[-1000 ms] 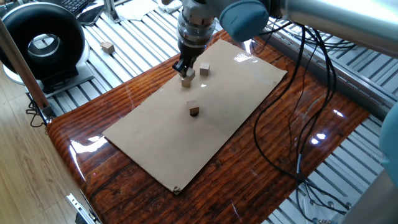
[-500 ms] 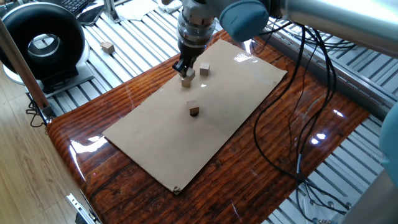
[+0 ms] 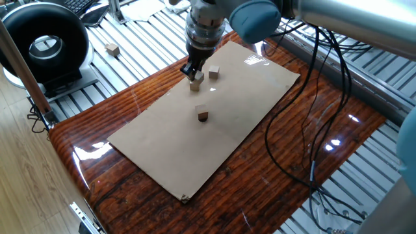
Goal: Stack the blocks in a vertical line of five
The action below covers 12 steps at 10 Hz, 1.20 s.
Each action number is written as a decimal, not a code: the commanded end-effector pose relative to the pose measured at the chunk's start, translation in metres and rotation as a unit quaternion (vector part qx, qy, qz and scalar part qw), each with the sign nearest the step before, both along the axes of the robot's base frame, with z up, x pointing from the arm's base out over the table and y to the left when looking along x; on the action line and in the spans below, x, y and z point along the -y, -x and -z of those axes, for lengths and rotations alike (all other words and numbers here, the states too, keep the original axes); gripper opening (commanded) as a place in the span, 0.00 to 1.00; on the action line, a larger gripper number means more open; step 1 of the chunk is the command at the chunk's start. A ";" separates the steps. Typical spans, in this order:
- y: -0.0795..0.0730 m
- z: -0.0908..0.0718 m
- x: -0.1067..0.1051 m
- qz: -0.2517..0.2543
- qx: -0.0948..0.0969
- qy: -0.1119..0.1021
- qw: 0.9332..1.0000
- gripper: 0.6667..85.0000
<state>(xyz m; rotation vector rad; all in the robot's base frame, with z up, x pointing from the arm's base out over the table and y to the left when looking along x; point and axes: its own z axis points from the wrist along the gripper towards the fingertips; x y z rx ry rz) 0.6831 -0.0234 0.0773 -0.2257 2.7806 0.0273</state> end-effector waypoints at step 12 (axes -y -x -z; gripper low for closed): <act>-0.081 -0.018 -0.037 -0.066 0.131 -0.022 0.989 0.00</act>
